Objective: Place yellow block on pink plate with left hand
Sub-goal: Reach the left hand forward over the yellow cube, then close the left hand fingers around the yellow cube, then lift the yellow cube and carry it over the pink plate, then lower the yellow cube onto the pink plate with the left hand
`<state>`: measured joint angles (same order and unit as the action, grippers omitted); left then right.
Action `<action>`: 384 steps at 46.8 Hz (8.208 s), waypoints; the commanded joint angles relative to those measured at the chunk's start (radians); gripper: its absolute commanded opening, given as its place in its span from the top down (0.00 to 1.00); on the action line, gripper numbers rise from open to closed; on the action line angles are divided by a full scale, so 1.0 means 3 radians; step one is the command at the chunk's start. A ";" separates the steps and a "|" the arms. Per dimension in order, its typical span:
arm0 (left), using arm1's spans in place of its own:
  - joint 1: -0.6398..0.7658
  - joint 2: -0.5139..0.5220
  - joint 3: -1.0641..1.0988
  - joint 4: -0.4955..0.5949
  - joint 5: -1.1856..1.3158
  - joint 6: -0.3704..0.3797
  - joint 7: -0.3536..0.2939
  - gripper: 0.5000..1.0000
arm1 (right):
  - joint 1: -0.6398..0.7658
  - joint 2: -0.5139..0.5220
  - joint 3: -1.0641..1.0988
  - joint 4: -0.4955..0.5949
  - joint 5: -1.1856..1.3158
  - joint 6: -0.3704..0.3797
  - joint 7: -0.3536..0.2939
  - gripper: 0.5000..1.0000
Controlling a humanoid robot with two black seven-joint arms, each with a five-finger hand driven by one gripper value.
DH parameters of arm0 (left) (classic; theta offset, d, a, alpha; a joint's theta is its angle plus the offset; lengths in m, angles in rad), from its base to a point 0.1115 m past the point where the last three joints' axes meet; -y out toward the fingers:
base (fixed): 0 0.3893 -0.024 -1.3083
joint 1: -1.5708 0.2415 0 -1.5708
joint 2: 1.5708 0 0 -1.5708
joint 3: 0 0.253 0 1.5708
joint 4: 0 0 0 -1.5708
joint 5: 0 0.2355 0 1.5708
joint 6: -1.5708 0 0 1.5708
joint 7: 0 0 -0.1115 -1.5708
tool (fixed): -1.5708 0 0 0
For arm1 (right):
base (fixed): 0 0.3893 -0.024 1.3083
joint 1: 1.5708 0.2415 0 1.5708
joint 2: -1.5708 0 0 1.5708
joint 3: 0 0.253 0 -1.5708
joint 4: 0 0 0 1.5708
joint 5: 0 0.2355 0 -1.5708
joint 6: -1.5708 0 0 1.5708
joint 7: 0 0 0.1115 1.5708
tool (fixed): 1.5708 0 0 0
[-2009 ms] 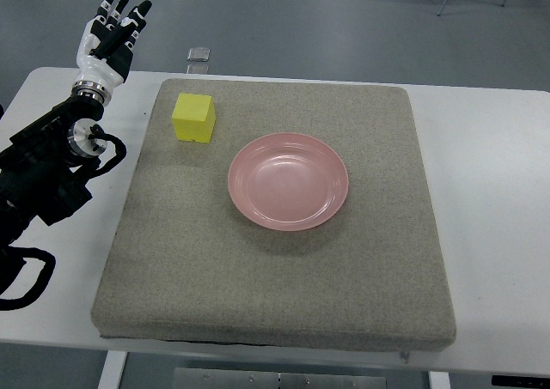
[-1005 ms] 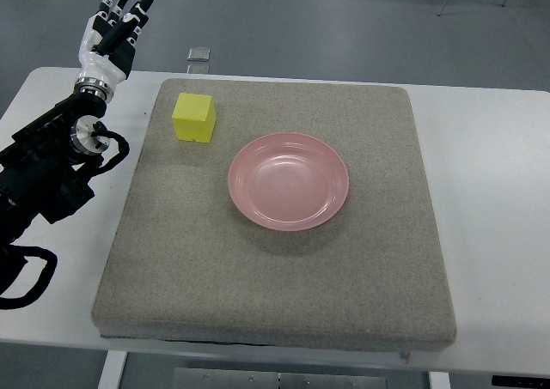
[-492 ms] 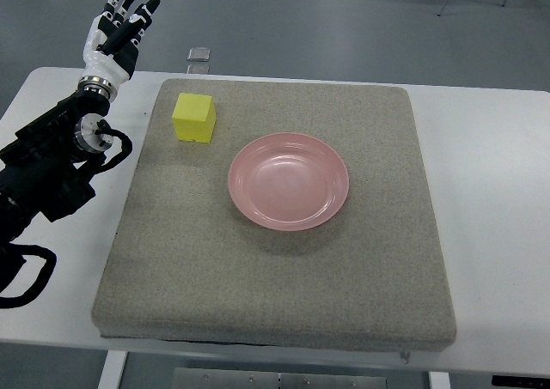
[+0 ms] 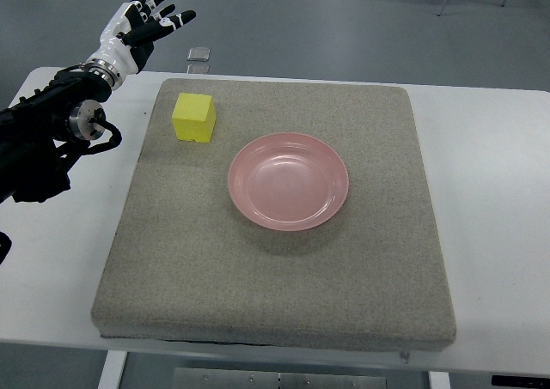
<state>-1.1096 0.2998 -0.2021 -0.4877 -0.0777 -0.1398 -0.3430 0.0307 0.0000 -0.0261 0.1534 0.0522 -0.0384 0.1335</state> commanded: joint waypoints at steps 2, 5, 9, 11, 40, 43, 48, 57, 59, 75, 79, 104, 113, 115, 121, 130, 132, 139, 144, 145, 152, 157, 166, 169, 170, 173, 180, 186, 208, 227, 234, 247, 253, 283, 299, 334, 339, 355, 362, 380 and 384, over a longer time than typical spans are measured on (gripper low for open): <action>-0.0069 0.0243 0.0351 -0.0465 0.0197 0.0149 0.0228 0.02 | 0.0000 0.0000 0.0000 0.0000 0.0000 0.0000 0.0000 0.15; -0.0151 0.0401 0.0586 -0.0772 0.0519 0.0215 0.0294 0.03 | 0.0000 0.0000 0.0000 0.0000 0.0000 0.0000 0.0000 0.15; -0.0213 0.0570 0.0755 -0.1053 0.1096 0.0231 0.0305 0.03 | 0.0000 0.0000 0.0000 0.0000 0.0000 0.0000 0.0000 0.15; -0.0223 0.0621 0.0761 -0.1115 0.1367 0.0231 0.0315 0.03 | 0.0000 0.0000 0.0000 0.0000 0.0000 0.0000 0.0000 0.15; -0.0770 0.0852 0.0781 -0.1064 0.3945 -0.0398 0.0228 0.05 | 0.0000 0.0000 0.0000 0.0000 0.0000 0.0000 0.0000 0.15; -0.0760 0.0806 0.0776 -0.0977 0.4119 -0.0357 0.0192 0.05 | 0.0000 0.0000 0.0000 0.0000 0.0000 0.0000 0.0000 0.15; -0.0729 0.0755 0.0786 -0.0906 0.4207 -0.0332 0.0141 0.05 | 0.0000 0.0000 0.0000 0.0000 0.0000 0.0000 0.0000 0.15; -0.0632 0.0739 0.0791 -0.0895 0.4217 -0.0332 0.0121 0.05 | 0.0000 0.0000 0.0000 0.0000 0.0000 0.0000 0.0000 0.15; -0.0607 0.0734 0.0791 -0.0880 0.4222 -0.0327 0.0121 0.05 | 0.0000 0.0000 0.0000 0.0000 0.0000 0.0000 0.0000 0.15; -0.0443 0.0530 0.0786 -0.0675 0.4452 -0.0071 0.0075 0.05 | 0.0000 0.0000 0.0000 0.0000 0.0000 0.0000 0.0000 0.15; -0.0438 0.0489 0.0781 -0.0670 0.4447 -0.0051 0.0075 0.05 | 0.0000 0.0000 0.0000 0.0000 0.0000 0.0000 0.0000 0.15; -0.0392 0.0489 0.0791 -0.0635 0.4452 -0.0051 -0.0012 0.14 | 0.0000 0.0000 0.0000 0.0000 0.0000 0.0000 0.0000 0.15; -0.0392 0.0484 0.0791 -0.0609 0.4452 -0.0040 -0.0007 0.35 | 0.0000 0.0000 0.0000 0.0000 0.0000 0.0000 0.0000 0.15; -0.0392 0.0484 0.0791 -0.0609 0.4452 -0.0040 -0.0007 0.35 | 0.0000 0.0000 0.0000 0.0000 0.0000 0.0000 0.0000 0.15; -0.0387 0.0479 0.0791 -0.0573 0.4452 -0.0040 -0.0007 0.35 | 0.0000 0.0000 0.0000 0.0000 0.0000 0.0000 0.0000 0.15; -0.0382 0.0479 0.0791 -0.0563 0.4452 -0.0040 -0.0007 0.43 | 0.0000 0.0000 0.0000 0.0000 0.0000 0.0000 0.0000 0.15; -0.0382 0.0479 0.0791 -0.0563 0.4452 -0.0040 -0.0007 0.46 | 0.0000 0.0000 0.0000 0.0000 0.0000 0.0000 0.0000 0.15; -0.0382 0.0479 0.0796 -0.0563 0.4452 -0.0045 0.0008 0.79 | 0.0000 0.0000 0.0000 0.0000 0.0000 0.0000 0.0000 0.15; -0.0351 0.0443 0.0791 -0.0512 0.4452 -0.0045 0.0019 1.00 | 0.0000 0.0000 0.0000 0.0000 0.0000 0.0000 0.0000 0.15; -0.0341 0.0428 0.0791 -0.0497 0.4452 -0.0045 0.0019 1.00 | 0.0000 0.0000 0.0000 0.0000 0.0000 0.0000 0.0000 0.15; -0.0330 0.0412 0.0791 -0.0425 0.4447 -0.0045 0.0019 1.00 | 0.0000 0.0000 0.0000 0.0000 0.0000 0.0000 0.0000 0.15; -0.0330 0.0417 0.0786 -0.0425 0.4426 -0.0045 0.0034 1.00 | 0.0000 0.0000 0.0000 0.0000 0.0000 0.0000 0.0000 0.15; -0.0336 0.0417 0.0750 -0.0425 0.4391 -0.0045 0.0044 1.00 | 0.0000 0.0000 0.0000 0.0000 0.0000 0.0000 0.0000 0.15; -0.0356 0.0412 0.0740 -0.0425 0.4385 -0.0045 0.0044 1.00 | 0.0000 0.0000 0.0000 0.0000 0.0000 0.0000 0.0000 0.15; -0.0366 0.0412 0.0740 -0.0425 0.4380 -0.0045 0.0044 1.00 | 0.0000 0.0000 0.0000 0.0000 0.0000 0.0000 0.0000 0.15; -0.0382 0.0412 0.0735 -0.0430 0.4370 -0.0045 0.0044 1.00 | 0.0000 0.0000 0.0000 0.0000 0.0000 0.0000 0.0000 0.15; -0.0433 0.0417 0.0735 -0.0445 0.4370 -0.0051 0.0044 1.00 | 0.0000 0.0000 0.0000 0.0000 0.0000 0.0000 0.0000 0.15; -0.0484 0.0417 0.0730 -0.0455 0.4360 -0.0051 0.0044 1.00 | 0.0000 0.0000 0.0000 0.0000 0.0000 0.0000 0.0005 0.15; -0.0699 0.0131 0.0556 -0.0793 0.4411 -0.0097 0.0044 1.00 | 0.0000 0.0000 0.0000 0.0000 0.0000 0.0000 0.0000 0.15; -0.0750 -0.0140 0.0628 -0.1028 0.4457 -0.0255 0.0044 1.00 | 0.0000 0.0000 0.0000 0.0000 0.0000 0.0000 0.0000 0.15; -0.0745 -0.0135 0.0725 -0.1141 0.4503 -0.0306 0.0044 1.00 | 0.0000 0.0000 0.0000 0.0000 0.0000 0.0000 0.0000 0.15; -0.0719 -0.0135 0.0771 -0.1233 0.4549 -0.0378 0.0039 1.00 | 0.0000 0.0000 0.0000 0.0000 0.0000 0.0000 0.0000 0.15; -0.0719 -0.0135 0.0822 -0.1238 0.4559 -0.0383 0.0039 1.00 | 0.0000 0.0000 0.0000 0.0000 0.0000 0.0000 0.0000 0.15; -0.0704 -0.0110 0.0847 -0.1299 0.4564 -0.0388 0.0034 0.85 | 0.0000 0.0000 0.0000 0.0000 0.0000 0.0000 0.0000 0.15; -0.0724 -0.0053 0.0842 -0.1422 0.4559 -0.0393 0.0039 0.27 | 0.0000 0.0000 0.0000 0.0000 0.0000 0.0000 0.0000 0.15; -0.0760 0.0146 0.0832 -0.1596 0.4539 -0.0536 0.0039 0.24 | 0.0000 0.0000 0.0000 0.0000 0.0000 0.0000 0.0000 0.15; -0.0750 0.0146 0.0832 -0.1586 0.4534 -0.0531 0.0034 0.24 | 0.0000 0.0000 0.0000 0.0000 0.0000 0.0000 0.0000 0.15; -0.0699 0.0146 0.0791 -0.1519 0.4472 -0.0516 0.0039 0.00 | 0.0000 0.0000 0.0000 0.0000 0.0000 0.0000 0.0000 0.15; -0.0699 0.0151 0.0786 -0.1519 0.4462 -0.0516 0.0044 0.00 | 0.0000 0.0000 0.0000 0.0000 0.0000 0.0000 0.0000 0.15; -0.0719 0.0279 0.0745 -0.1632 0.4457 -0.0930 0.0024 0.00 | 0.0000 0.0000 0.0000 0.0000 0.0000 0.0000 0.0000 0.15; -0.0724 0.0284 0.0643 -0.1626 0.4462 -0.0966 0.0024 0.00 | 0.0000 0.0000 0.0000 0.0000 0.0000 0.0000 0.0000 0.15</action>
<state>-1.3247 0.3840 0.0145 -0.9766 1.2597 -0.4213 -0.3353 0.0308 0.0000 -0.0261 0.1534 0.0521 -0.0383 0.1335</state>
